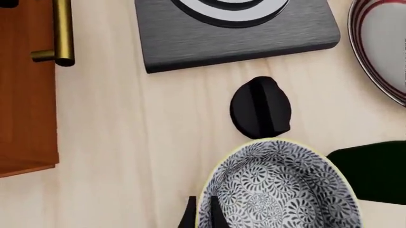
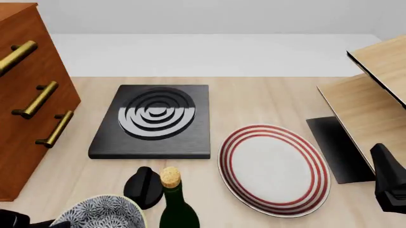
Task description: Pick up the akita bowl and put it on the plate.
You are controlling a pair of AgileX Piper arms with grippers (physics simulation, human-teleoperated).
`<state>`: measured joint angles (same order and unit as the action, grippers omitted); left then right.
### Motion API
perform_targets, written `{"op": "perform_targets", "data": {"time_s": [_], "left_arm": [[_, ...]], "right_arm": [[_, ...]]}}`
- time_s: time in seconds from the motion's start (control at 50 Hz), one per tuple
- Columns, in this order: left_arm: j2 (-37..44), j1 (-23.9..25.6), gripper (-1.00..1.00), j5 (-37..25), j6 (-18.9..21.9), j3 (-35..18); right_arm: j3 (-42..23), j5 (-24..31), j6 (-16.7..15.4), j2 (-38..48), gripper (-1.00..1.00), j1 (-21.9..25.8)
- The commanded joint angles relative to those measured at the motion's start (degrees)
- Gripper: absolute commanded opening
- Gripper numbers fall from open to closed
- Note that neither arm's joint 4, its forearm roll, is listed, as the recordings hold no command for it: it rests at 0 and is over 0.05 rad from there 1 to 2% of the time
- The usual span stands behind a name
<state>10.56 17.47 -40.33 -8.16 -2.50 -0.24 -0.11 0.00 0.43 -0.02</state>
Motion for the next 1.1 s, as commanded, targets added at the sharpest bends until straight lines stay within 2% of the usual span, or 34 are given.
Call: {"op": "perform_targets", "data": {"time_s": [0.02, 0.24, 0.3, 0.34, 0.4, 0.5, 0.6, 0.66, 0.7, 0.72, 0.84, 0.86, 0.9, 0.94, 0.96, 1.04, 1.1], "left_arm": [[-1.9, -1.3, -1.0, -3.0, 0.2, 2.5], [-2.4, -2.6, -1.0, -2.9, 1.5, 2.5], [-3.9, -3.9, -1.0, -4.8, 4.0, 2.5], [-4.9, -4.1, -1.0, -5.7, 4.1, 2.5], [-7.1, -7.0, -1.0, -8.4, 7.4, 2.5], [-8.9, -8.9, -1.0, -10.1, 8.8, 2.3], [-10.1, -10.2, -1.0, -12.9, 10.6, -0.3], [-10.4, -12.7, -1.0, -13.3, 12.0, -1.4], [-10.5, -13.6, -1.0, -13.5, 14.4, -0.5], [-10.5, -12.7, -1.0, -13.7, 13.1, -0.8], [-10.4, -15.3, -1.0, -15.5, 16.3, -4.1], [-10.3, -15.3, -1.0, -15.8, 15.8, -4.5], [-10.4, -17.0, -1.0, -16.5, 17.7, -6.0], [-10.3, -17.0, -1.0, -16.8, 17.0, -7.4], [-10.3, -17.9, -1.0, -16.6, 18.6, -8.3], [-8.1, -17.3, -1.0, -15.5, 15.6, -13.1], [-6.8, -17.7, -1.0, -14.9, 16.2, -15.9]], "right_arm": [[0.0, 0.0, 0.0, 0.0, 1.0, 0.0], [0.0, 0.0, 0.0, 0.0, 1.0, 0.0], [0.0, 0.0, 0.0, 0.0, 1.0, 0.0], [0.0, 0.0, 0.0, 0.0, 1.0, 0.0], [0.0, 0.0, 0.0, 0.0, 1.0, 0.0], [0.0, 0.0, 0.0, 0.0, 1.0, 0.0], [0.0, 0.0, 0.0, 0.0, 1.0, 0.0], [0.0, 0.0, 0.0, 0.0, 1.0, 0.0], [0.0, 0.0, 0.0, 0.0, 1.0, 0.0], [0.0, 0.0, 0.0, 0.0, 1.0, 0.0], [0.0, 0.0, 0.0, 0.0, 1.0, 0.0], [0.0, 0.0, 0.0, 0.0, 1.0, 0.0], [0.0, 0.0, 0.0, 0.0, 1.0, 0.0], [0.0, 0.0, 0.0, 0.0, 1.0, 0.0], [0.0, 0.0, 0.0, 0.0, 1.0, 0.0], [0.0, 0.0, 0.0, 0.0, 1.0, 0.0], [0.0, 0.0, 0.0, 0.0, 1.0, 0.0]]}}
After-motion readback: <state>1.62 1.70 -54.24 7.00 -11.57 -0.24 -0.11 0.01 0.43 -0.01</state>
